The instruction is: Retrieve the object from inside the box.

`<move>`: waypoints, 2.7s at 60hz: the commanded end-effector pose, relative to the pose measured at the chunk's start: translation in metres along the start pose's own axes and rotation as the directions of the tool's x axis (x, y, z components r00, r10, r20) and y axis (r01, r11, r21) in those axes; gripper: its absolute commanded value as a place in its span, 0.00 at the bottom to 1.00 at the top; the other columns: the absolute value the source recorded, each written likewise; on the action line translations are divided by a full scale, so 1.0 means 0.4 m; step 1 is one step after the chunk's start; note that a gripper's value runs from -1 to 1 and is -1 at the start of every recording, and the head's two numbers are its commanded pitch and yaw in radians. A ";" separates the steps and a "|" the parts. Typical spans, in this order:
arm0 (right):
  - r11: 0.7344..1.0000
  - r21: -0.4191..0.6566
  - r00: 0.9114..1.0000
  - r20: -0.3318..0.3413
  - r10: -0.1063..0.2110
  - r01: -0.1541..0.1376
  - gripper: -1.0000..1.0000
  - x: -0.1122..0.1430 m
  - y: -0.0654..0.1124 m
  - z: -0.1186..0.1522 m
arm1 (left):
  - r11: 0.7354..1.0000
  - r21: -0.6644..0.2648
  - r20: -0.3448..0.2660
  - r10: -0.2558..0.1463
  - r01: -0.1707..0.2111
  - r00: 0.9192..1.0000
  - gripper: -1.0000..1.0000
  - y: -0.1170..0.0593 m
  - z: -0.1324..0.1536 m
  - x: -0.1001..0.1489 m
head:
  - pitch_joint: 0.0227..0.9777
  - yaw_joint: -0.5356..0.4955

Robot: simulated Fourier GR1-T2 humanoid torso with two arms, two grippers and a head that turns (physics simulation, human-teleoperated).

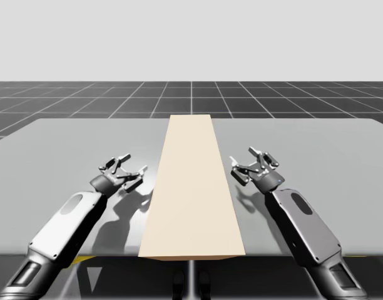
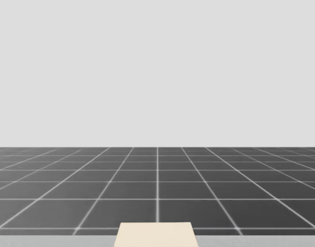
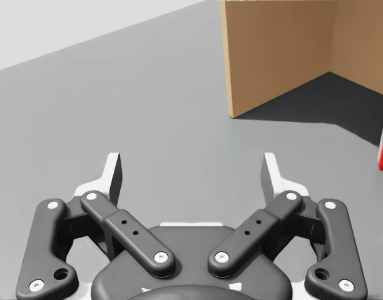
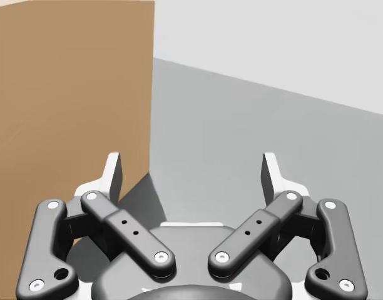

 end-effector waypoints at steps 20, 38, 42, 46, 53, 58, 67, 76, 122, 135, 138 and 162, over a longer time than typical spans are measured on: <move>0.994 0.097 0.998 0.028 0.055 -0.057 0.00 -0.022 0.054 0.043 | 0.927 -0.370 -0.022 -0.074 0.060 0.997 0.00 -0.202 0.016 0.018 | 0.01 0.50; 0.993 0.105 0.998 0.041 0.057 -0.061 0.00 -0.023 0.056 0.044 | 0.919 -0.393 -0.058 -0.007 -0.016 0.998 0.00 -0.217 -0.077 0.008 | 0.01 0.53; 0.993 0.104 0.997 0.041 0.060 -0.064 0.00 -0.023 0.056 0.045 | 0.913 -0.408 -0.066 -0.006 -0.021 0.998 0.00 -0.236 -0.101 0.013 | 0.02 0.52; 0.992 0.105 0.997 0.044 0.062 -0.066 0.00 -0.021 0.055 0.046 | 0.902 -0.430 -0.074 0.000 -0.032 0.997 0.00 -0.260 -0.127 0.016 | 0.02 0.52; 0.992 0.105 0.997 0.048 0.065 -0.069 0.00 -0.020 0.053 0.048 | 0.898 -0.437 -0.092 0.009 -0.048 0.996 0.00 -0.283 -0.168 0.009 | 0.02 0.52; 0.992 0.105 0.996 0.053 0.067 -0.072 0.00 -0.017 0.053 0.050 | 0.897 -0.436 -0.120 0.028 -0.078 0.992 0.00 -0.287 -0.204 -0.009 | 0.03 0.51; 0.991 0.106 0.996 0.057 0.069 -0.075 0.00 -0.016 0.052 0.052 | 0.900 -0.413 -0.155 0.083 -0.141 0.984 0.00 -0.280 -0.252 -0.032 | 0.04 0.51; 0.991 0.105 0.996 0.059 0.072 -0.078 0.00 -0.016 0.052 0.054 | 0.886 -0.431 -0.177 0.104 -0.172 0.979 0.00 -0.305 -0.282 -0.040 | 0.06 0.51; 0.993 0.095 0.996 0.063 0.070 -0.076 0.00 -0.016 0.044 0.054 | 0.889 -0.391 -0.213 0.165 -0.239 0.963 1.00 -0.273 -0.276 -0.035 | 0.06 0.51; 0.993 0.090 0.996 0.062 0.067 -0.072 0.00 -0.017 0.042 0.052 | 0.933 -0.284 -0.152 0.183 -0.220 0.971 1.00 -0.128 -0.156 0.005 | 0.04 0.51; 0.994 0.087 0.996 0.061 0.068 -0.073 0.00 -0.017 0.041 0.052 | 0.943 -0.258 -0.133 0.182 -0.211 0.974 1.00 -0.092 -0.133 0.026 | 0.04 0.52; 0.996 0.061 0.996 0.074 0.057 -0.062 0.00 -0.008 0.026 0.054 | 0.975 -0.163 -0.027 0.146 -0.148 0.989 1.00 0.021 -0.068 0.173 | 0.02 0.51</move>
